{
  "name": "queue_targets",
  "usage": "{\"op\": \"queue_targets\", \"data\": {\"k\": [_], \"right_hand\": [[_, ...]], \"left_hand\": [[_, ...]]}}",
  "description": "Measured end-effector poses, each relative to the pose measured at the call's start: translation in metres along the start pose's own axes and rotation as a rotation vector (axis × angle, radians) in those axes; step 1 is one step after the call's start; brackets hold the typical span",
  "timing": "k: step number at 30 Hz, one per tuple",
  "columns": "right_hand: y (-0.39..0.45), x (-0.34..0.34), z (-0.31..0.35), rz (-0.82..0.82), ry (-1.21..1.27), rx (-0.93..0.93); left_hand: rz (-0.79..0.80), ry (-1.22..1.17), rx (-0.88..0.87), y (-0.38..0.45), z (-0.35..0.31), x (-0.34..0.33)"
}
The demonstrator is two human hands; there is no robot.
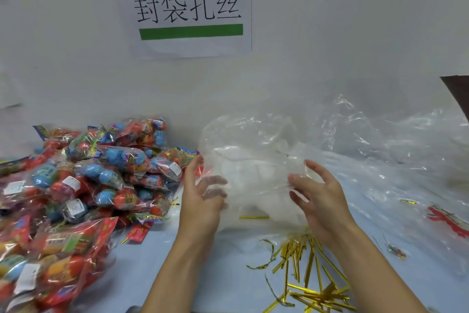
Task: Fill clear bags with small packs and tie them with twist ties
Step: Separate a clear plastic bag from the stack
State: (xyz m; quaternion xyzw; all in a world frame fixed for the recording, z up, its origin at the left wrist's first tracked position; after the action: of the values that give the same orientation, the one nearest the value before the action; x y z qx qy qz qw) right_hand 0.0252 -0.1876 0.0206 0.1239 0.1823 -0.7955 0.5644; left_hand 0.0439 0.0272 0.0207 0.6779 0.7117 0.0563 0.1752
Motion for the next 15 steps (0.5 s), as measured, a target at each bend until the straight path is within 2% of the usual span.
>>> {"op": "queue_targets", "data": {"k": [4, 8, 10, 13, 15], "right_hand": [[-0.002, -0.002, 0.004, 0.156, 0.271, -0.050], [-0.002, 0.002, 0.002, 0.173, 0.248, -0.158], [0.002, 0.008, 0.005, 0.090, 0.254, -0.079], [0.005, 0.020, 0.013, -0.120, 0.193, 0.072], [0.006, 0.023, 0.013, -0.183, 0.158, 0.116]], "left_hand": [[-0.082, -0.093, 0.081, 0.002, 0.001, 0.003], [-0.058, -0.123, 0.119, 0.001, -0.002, 0.001], [-0.119, -0.085, 0.104, 0.002, -0.004, 0.008], [-0.228, -0.118, 0.119, 0.003, -0.005, 0.017], [-0.272, -0.122, 0.118, 0.003, -0.006, 0.020]]}}
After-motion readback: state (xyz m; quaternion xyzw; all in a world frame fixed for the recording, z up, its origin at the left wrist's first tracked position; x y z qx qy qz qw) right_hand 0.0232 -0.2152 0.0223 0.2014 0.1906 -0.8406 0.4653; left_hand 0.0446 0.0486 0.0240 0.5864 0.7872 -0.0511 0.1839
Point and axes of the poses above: each hand's wrist, its own y-axis towards the middle knuckle, its own x-axis out of the back of the hand, z = x × y, the point moved 4 cm from there along y, towards the middle knuckle, and after that the axes turned 6 degrees about -x, right-handed, at the moved point
